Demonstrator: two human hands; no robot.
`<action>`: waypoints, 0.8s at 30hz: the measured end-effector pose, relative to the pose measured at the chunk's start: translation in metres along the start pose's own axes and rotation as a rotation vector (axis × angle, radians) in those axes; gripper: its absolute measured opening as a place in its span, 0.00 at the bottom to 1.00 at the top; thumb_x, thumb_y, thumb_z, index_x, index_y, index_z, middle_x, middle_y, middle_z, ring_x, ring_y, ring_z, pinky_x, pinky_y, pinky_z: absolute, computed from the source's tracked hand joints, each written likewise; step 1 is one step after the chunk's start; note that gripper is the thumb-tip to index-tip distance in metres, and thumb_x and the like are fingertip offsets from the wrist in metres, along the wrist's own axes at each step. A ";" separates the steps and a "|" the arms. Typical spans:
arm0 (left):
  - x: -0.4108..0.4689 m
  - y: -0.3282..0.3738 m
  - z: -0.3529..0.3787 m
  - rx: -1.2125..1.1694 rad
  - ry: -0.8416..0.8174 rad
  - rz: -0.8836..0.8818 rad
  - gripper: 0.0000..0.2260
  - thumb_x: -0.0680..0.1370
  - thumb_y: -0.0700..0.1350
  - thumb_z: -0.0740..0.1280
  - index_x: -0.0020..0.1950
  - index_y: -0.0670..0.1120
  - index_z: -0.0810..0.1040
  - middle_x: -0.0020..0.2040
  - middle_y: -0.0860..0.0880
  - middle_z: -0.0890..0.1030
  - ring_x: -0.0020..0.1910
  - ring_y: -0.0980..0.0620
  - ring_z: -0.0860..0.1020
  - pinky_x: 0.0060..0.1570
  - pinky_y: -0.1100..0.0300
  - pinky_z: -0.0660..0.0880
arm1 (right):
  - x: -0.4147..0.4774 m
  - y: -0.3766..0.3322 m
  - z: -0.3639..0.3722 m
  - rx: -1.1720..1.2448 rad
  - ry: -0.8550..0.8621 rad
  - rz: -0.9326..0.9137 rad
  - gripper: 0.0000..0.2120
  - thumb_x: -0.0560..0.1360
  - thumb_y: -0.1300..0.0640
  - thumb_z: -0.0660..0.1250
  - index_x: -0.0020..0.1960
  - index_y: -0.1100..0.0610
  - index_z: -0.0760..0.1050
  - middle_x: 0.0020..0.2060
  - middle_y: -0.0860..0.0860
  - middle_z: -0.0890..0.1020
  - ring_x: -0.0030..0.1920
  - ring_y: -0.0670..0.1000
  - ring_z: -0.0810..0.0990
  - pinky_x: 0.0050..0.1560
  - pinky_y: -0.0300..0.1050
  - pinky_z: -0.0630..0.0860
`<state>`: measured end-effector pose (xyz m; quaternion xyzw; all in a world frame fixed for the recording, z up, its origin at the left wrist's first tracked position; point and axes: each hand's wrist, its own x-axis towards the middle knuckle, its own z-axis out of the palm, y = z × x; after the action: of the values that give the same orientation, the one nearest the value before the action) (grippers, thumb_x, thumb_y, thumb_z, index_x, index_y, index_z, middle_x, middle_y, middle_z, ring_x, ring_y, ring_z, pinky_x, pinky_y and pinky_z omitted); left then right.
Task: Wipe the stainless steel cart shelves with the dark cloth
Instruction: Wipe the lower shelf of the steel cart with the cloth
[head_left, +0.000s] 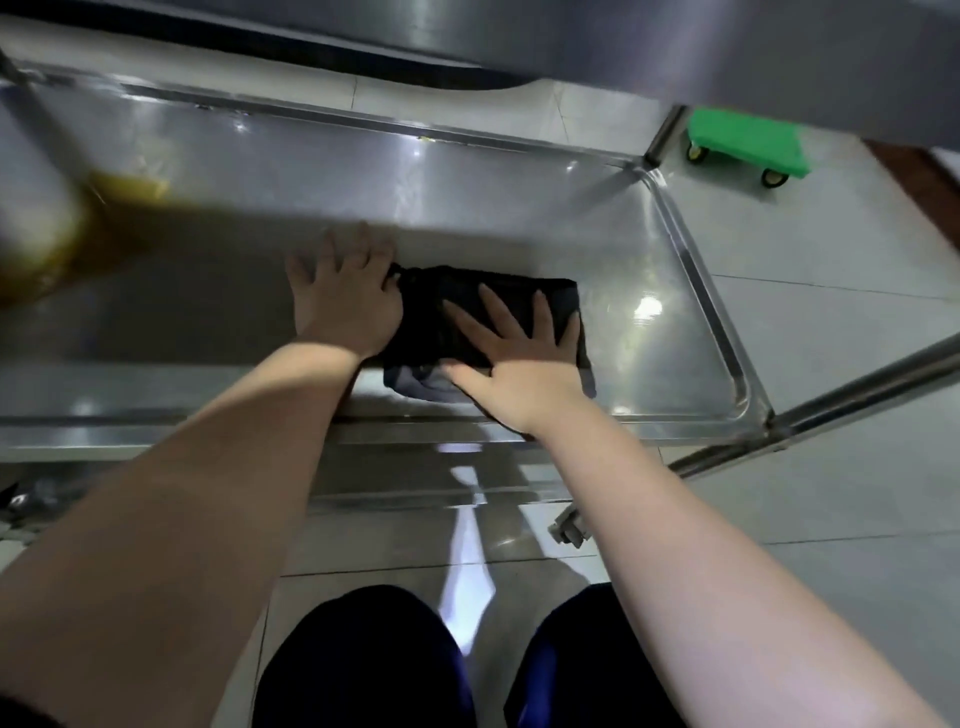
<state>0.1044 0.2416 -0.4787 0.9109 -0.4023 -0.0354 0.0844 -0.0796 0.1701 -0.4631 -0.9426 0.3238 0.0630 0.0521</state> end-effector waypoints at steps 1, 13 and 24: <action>-0.001 0.000 0.000 -0.004 0.004 0.007 0.23 0.84 0.53 0.49 0.80 0.55 0.55 0.81 0.50 0.53 0.79 0.39 0.48 0.73 0.32 0.43 | -0.001 0.009 -0.001 0.006 -0.004 0.007 0.30 0.75 0.27 0.50 0.74 0.26 0.44 0.79 0.37 0.44 0.78 0.63 0.39 0.72 0.71 0.38; 0.002 0.009 0.003 0.013 0.033 0.009 0.23 0.84 0.53 0.49 0.80 0.53 0.55 0.81 0.48 0.53 0.79 0.37 0.49 0.72 0.32 0.44 | -0.034 0.123 -0.010 0.010 -0.060 0.323 0.29 0.77 0.29 0.49 0.74 0.27 0.41 0.79 0.38 0.42 0.78 0.66 0.38 0.71 0.73 0.38; 0.001 0.007 -0.001 -0.006 -0.021 0.022 0.24 0.84 0.53 0.47 0.81 0.55 0.52 0.82 0.51 0.49 0.80 0.41 0.45 0.73 0.34 0.40 | -0.024 0.033 -0.005 0.036 -0.035 -0.008 0.31 0.74 0.25 0.49 0.74 0.25 0.41 0.78 0.35 0.41 0.78 0.60 0.36 0.73 0.68 0.34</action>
<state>0.1001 0.2362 -0.4769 0.9057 -0.4132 -0.0453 0.0834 -0.1180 0.1582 -0.4566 -0.9416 0.3201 0.0734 0.0749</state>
